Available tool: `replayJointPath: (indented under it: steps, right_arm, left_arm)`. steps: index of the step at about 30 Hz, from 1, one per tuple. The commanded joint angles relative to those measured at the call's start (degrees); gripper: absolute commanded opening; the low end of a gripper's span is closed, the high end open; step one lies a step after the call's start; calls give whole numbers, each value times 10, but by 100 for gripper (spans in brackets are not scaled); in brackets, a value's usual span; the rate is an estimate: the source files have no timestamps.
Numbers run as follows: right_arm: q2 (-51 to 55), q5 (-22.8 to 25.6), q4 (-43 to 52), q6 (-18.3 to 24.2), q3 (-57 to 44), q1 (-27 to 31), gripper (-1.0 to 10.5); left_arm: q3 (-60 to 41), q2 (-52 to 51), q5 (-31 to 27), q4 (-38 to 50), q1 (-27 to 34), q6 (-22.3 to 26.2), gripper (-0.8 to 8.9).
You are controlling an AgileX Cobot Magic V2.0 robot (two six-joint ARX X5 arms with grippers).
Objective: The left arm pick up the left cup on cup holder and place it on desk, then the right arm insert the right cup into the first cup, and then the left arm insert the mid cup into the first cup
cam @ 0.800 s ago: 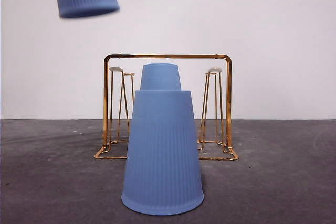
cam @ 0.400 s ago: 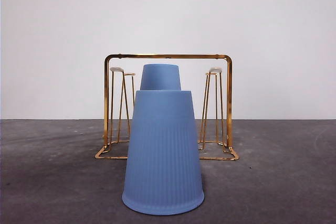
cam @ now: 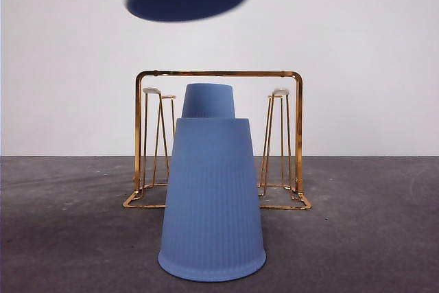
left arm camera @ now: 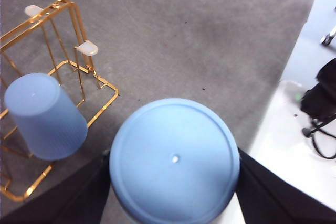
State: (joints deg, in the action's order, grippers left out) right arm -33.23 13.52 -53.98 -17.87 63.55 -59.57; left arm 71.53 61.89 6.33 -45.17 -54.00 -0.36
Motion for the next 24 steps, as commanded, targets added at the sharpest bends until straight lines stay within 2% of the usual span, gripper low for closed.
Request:
replayJointPath:
  steps: [1, 7, 18, 22, 24]
  right_arm:
    - [-3, 1, 3, -2, 10, -6, 455]
    - [-3, 0, 2, -2, 10, -6, 455]
    - [-3, 1, -19, -2, 10, -6, 455]
    - [-3, 1, -20, -1, 10, -6, 455]
    - [-3, 1, -19, 0, 10, -6, 455]
  left_arm:
    - [7, 21, -29, 19, -23, 14, 279]
    - [-5, 57, -30, 25, -26, 14, 279]
    - [-83, 76, -32, 117, 2, 11, 279]
    - [-107, 81, 5, 141, 10, 7, 279]
    - [-124, 95, 6, 161, 10, 7, 279]
